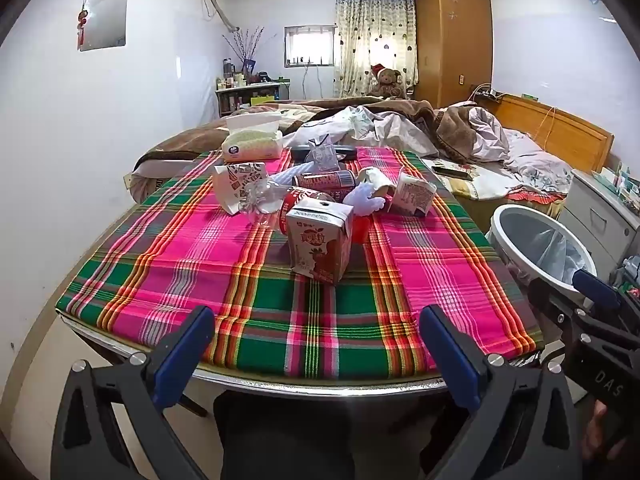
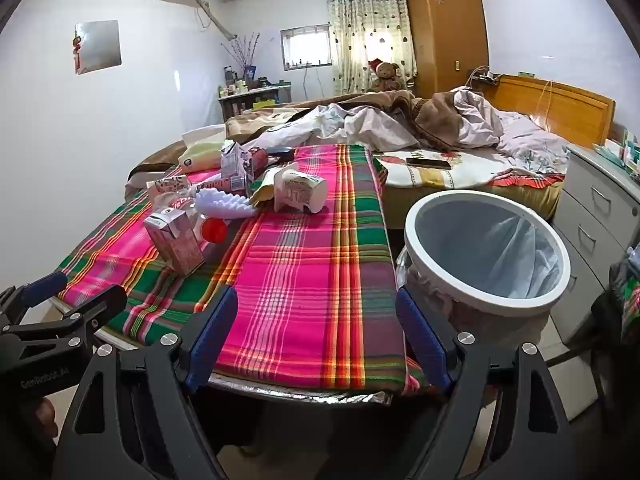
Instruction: Collect trash
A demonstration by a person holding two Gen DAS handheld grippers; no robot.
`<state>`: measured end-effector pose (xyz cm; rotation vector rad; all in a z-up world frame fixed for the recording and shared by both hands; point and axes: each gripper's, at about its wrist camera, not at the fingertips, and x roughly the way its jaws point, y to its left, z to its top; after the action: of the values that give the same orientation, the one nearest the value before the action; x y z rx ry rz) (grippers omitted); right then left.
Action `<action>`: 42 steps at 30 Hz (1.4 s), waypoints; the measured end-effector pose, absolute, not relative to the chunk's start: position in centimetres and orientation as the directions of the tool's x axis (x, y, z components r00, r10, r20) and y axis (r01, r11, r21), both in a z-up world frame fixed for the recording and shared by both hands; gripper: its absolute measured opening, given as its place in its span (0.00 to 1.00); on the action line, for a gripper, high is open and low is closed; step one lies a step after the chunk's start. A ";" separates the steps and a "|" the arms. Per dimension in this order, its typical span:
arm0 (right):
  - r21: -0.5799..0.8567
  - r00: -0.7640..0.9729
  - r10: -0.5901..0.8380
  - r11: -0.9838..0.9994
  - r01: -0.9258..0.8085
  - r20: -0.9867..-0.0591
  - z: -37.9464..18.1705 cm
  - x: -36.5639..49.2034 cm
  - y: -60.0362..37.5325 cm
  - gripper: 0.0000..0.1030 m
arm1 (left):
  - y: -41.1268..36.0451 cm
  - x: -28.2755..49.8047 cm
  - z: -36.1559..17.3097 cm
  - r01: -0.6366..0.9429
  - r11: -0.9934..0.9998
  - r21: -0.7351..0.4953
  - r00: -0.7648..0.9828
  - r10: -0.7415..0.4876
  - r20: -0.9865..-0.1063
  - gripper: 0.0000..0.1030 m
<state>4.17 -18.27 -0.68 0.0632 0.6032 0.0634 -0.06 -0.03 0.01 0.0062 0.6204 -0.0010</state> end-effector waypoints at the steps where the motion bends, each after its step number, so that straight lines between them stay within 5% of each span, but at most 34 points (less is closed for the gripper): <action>1: 0.077 0.821 0.076 0.996 -0.039 -0.565 -0.7 4.2 -18.3 0.80 | -0.1 -0.1 0.0 0.006 1.000 0.003 0.813 -0.003 -0.582 1.00; 42: 0.074 0.834 0.072 0.997 -0.037 -0.548 0.0 3.6 -18.2 0.80 | 0.3 -0.4 0.6 -0.013 1.000 -0.001 0.814 0.010 -0.581 1.00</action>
<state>3.61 -18.17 0.05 0.0615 0.5823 0.0578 -0.43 0.26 0.55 -0.0048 0.6196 0.0127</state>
